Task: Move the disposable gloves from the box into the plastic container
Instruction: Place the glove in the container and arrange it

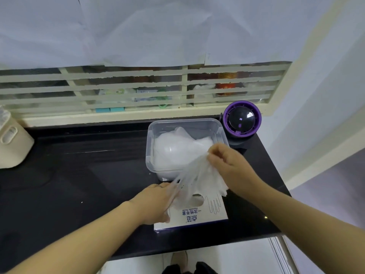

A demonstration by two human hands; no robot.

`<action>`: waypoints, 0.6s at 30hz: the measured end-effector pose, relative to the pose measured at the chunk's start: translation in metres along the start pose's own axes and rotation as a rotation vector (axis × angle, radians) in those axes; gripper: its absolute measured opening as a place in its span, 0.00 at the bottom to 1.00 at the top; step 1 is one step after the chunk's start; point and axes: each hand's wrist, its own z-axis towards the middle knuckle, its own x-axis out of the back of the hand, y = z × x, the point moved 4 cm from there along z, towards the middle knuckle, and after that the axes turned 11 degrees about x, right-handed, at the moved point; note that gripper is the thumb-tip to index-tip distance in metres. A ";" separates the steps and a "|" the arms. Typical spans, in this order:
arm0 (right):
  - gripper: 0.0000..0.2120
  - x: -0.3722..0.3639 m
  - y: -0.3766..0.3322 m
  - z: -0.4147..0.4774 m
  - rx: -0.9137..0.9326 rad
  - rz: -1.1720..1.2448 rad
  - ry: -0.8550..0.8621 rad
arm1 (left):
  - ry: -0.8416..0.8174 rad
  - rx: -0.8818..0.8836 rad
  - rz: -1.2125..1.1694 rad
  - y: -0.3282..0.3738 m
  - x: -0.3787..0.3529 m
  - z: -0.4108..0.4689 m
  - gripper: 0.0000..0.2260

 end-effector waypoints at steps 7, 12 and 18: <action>0.13 0.016 0.013 -0.002 -0.394 0.781 0.168 | -0.068 0.089 -0.493 -0.002 0.030 -0.021 0.27; 0.18 0.001 0.015 -0.008 -0.563 1.073 0.090 | -0.159 0.065 -0.898 -0.005 0.063 -0.032 0.19; 0.22 -0.015 0.013 -0.004 -0.600 1.215 0.000 | -0.164 0.108 -1.651 -0.003 0.076 -0.028 0.17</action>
